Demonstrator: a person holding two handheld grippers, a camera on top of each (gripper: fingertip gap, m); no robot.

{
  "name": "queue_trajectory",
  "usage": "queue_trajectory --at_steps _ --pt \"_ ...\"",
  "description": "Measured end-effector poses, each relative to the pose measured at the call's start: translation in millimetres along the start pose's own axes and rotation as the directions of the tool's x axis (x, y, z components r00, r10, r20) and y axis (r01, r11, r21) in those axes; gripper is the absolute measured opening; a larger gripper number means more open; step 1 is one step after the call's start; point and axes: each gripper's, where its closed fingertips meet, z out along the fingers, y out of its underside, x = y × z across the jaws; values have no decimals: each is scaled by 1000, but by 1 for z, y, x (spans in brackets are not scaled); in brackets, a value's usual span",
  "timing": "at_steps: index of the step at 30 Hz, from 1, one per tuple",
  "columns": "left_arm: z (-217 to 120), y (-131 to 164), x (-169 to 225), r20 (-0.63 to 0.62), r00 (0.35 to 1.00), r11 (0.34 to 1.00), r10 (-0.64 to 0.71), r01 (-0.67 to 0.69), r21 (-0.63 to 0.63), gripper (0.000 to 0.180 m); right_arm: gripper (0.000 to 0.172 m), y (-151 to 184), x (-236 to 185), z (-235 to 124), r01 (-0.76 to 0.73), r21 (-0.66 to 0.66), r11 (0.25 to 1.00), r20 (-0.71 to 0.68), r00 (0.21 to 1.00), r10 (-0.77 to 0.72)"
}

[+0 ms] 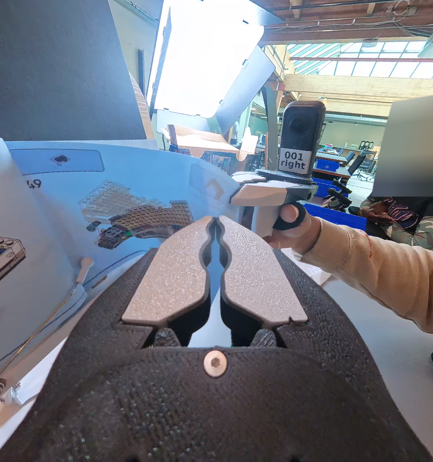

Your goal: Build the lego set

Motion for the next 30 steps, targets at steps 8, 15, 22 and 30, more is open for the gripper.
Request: queue_trajectory --at_steps 8,15,22,30 --pt "2 4 7 -33 999 999 36 -37 -31 30 0 0 -5 -1 9 -8 1000 22 1000 -8" --pt "7 14 9 25 985 982 170 -168 -81 0 0 -7 -18 10 11 5 1000 66 998 -11" --pt "-16 1 -2 50 992 993 114 -112 -41 0 0 -7 -22 5 39 7 999 44 998 -39" --pt "-75 33 -53 321 910 953 263 -194 -231 14 0 -27 -33 26 48 -3 999 63 997 -47"
